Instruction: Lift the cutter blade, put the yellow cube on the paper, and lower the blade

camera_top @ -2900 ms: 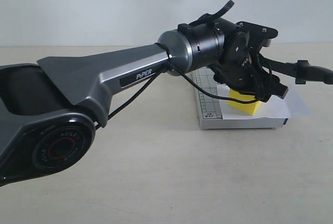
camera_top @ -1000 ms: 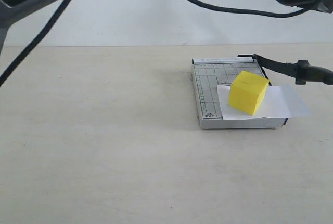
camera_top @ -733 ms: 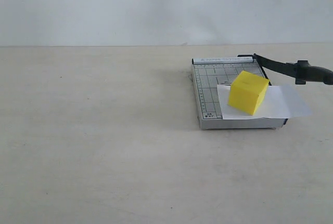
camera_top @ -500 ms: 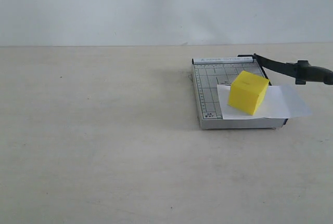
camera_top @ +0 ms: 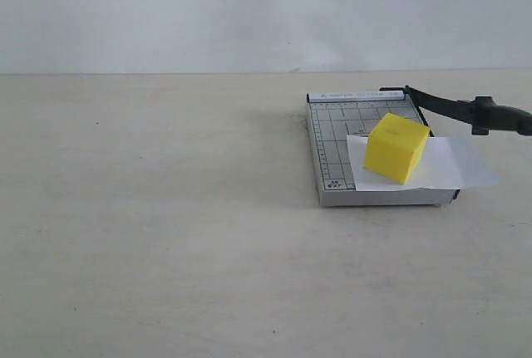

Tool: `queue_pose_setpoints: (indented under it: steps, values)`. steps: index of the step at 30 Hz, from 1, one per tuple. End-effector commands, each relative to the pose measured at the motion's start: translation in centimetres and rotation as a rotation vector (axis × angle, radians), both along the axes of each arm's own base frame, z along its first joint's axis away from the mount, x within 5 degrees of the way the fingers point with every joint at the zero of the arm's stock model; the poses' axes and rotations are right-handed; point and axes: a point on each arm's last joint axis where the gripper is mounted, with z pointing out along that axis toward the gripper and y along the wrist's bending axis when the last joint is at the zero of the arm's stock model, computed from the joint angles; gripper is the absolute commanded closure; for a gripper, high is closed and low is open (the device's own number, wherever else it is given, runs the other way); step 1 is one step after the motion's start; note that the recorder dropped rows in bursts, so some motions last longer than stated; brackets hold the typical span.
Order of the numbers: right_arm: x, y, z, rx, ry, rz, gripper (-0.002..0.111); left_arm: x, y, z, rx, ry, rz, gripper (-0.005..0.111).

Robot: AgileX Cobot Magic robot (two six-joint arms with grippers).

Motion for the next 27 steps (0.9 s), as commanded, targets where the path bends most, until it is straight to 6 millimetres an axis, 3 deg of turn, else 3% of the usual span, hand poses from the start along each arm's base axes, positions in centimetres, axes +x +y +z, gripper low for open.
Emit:
queue_pose_setpoints:
  steps: [1, 7, 17, 20, 22, 27]
  values:
    - [0.0, 0.0, 0.1, -0.006, -0.009, -0.001, 0.108, -3.4, 3.5, -1.9, -0.123, -0.04, 0.049, 0.102]
    - [0.0, 0.0, 0.1, -0.006, -0.009, -0.001, 0.108, -7.7, 7.5, -7.8, -0.278, -0.036, 0.083, 0.102]
    - [0.0, 0.0, 0.1, -0.006, -0.009, -0.001, 0.108, -12.8, 12.3, -18.5, -0.477, 0.02, 0.133, 0.102]
    - [0.0, 0.0, 0.1, -0.006, -0.009, -0.001, 0.108, -13.9, 13.3, -20.7, -0.566, 0.003, 0.134, 0.102]
    - [0.0, 0.0, 0.1, -0.006, -0.009, -0.001, 0.108, -13.5, 12.9, -21.8, -0.551, 0.029, 0.143, 0.102]
    - [0.0, 0.0, 0.1, -0.007, -0.015, -0.001, 0.108, -13.4, 12.4, -22.2, -0.551, 0.096, 0.133, 0.102]
